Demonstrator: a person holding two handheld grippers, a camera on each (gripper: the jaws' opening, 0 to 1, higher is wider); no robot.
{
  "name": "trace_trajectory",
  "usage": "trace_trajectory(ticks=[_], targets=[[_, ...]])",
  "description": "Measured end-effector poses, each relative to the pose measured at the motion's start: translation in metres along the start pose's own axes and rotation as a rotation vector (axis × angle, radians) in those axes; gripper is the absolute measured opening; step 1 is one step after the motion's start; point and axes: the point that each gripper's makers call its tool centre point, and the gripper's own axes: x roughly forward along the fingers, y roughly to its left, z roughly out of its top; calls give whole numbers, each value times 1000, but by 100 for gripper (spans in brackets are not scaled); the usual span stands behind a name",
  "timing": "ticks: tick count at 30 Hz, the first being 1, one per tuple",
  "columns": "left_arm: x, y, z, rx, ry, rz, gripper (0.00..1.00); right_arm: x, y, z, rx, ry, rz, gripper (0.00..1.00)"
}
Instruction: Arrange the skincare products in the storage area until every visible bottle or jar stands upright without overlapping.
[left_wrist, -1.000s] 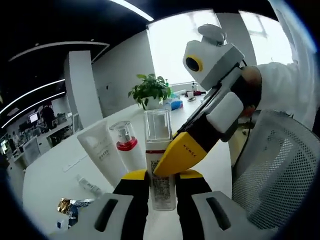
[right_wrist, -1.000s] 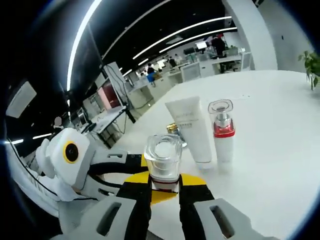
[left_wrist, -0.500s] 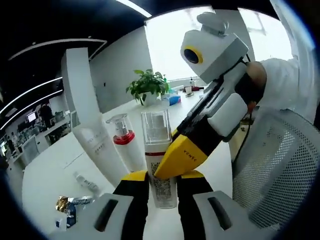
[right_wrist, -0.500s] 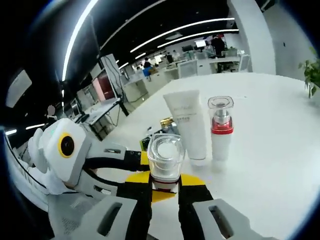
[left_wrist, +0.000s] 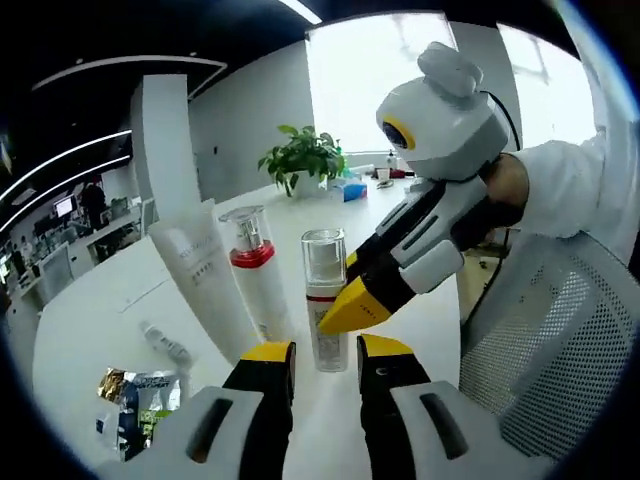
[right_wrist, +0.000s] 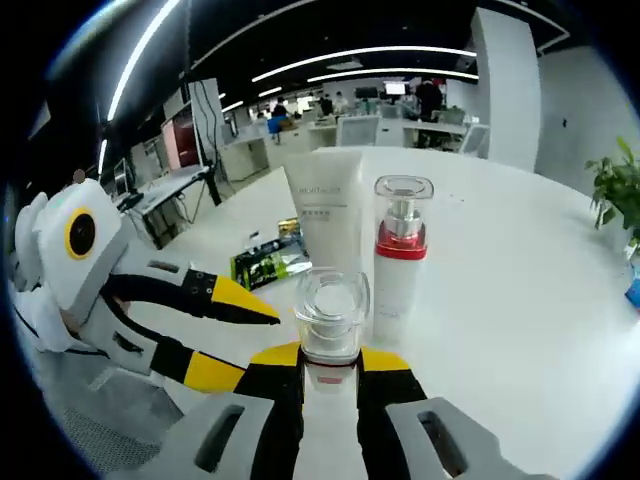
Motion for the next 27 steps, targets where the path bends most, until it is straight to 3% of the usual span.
trace_trajectory(ticks=[11,18,27], targets=[[0,1,1,-16,0,1,21,25,-20,-4,-53,3,-61,11],[0,0,1,-20,0,-1,21,33,-29,-6,-14,2,-65,11],[0,0,1,-24,3,1,21,35,-26,-4,-57,-11,-68,12]])
